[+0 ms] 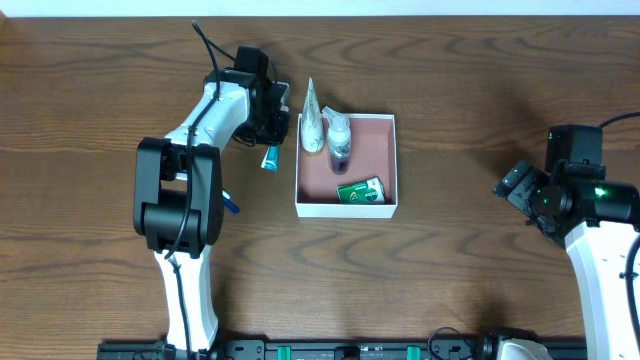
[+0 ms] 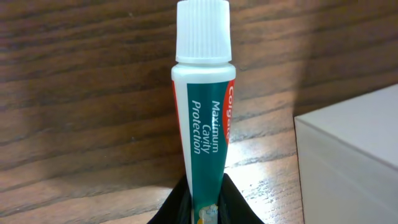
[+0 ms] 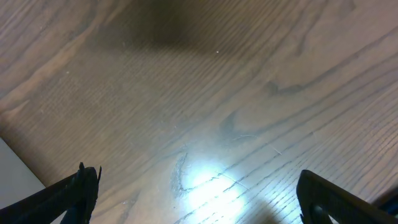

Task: Pack container
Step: 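Lift the toothpaste and carry it over the box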

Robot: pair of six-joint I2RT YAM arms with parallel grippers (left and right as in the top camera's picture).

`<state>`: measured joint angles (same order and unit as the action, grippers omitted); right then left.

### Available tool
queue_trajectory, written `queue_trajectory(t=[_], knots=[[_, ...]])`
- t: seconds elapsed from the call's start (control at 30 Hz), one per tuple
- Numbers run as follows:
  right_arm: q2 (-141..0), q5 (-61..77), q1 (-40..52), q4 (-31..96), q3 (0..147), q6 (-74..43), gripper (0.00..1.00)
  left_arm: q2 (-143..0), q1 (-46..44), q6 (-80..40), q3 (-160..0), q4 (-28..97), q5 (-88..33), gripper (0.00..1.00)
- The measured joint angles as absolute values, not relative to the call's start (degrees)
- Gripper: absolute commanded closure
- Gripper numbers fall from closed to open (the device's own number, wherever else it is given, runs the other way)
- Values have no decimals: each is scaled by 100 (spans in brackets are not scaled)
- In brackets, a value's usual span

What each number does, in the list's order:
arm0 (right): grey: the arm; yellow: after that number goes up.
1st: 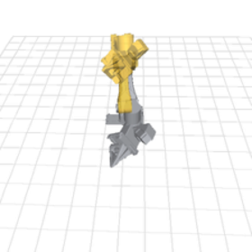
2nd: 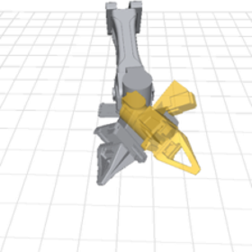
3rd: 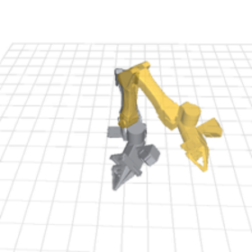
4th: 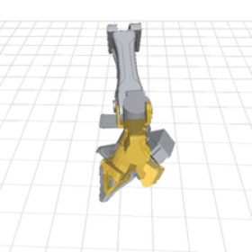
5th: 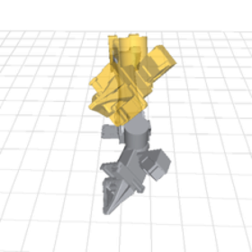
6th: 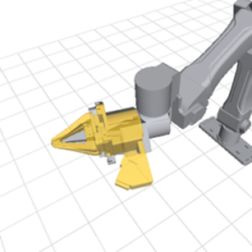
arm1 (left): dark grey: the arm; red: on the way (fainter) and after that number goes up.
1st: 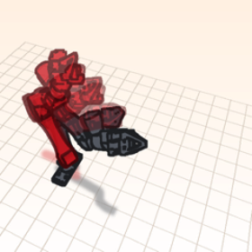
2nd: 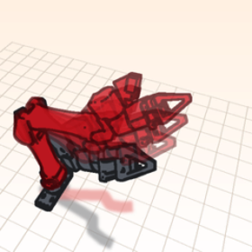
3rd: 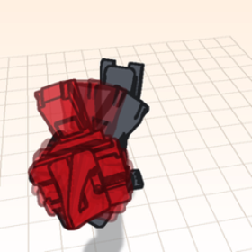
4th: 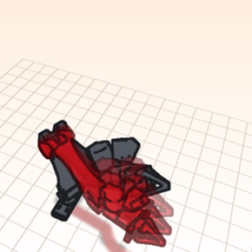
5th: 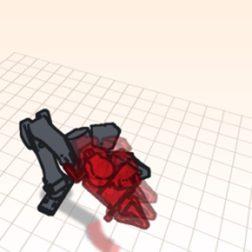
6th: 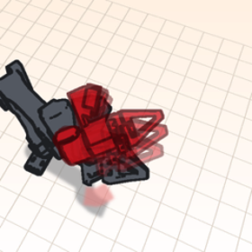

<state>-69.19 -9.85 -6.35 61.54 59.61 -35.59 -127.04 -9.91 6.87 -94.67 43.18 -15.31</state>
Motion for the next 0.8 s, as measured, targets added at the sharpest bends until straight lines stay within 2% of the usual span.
queue_trajectory(t=[0.37,0.8], knots=[[-6917,-985,-635,6154,5961,-3559,1,-12422,-526,14,-9605,4268,-1527,88],[-6919,-985,-635,6154,5961,-3559,1,-10538,-399,-862,-9666,3415,-1527,88]])
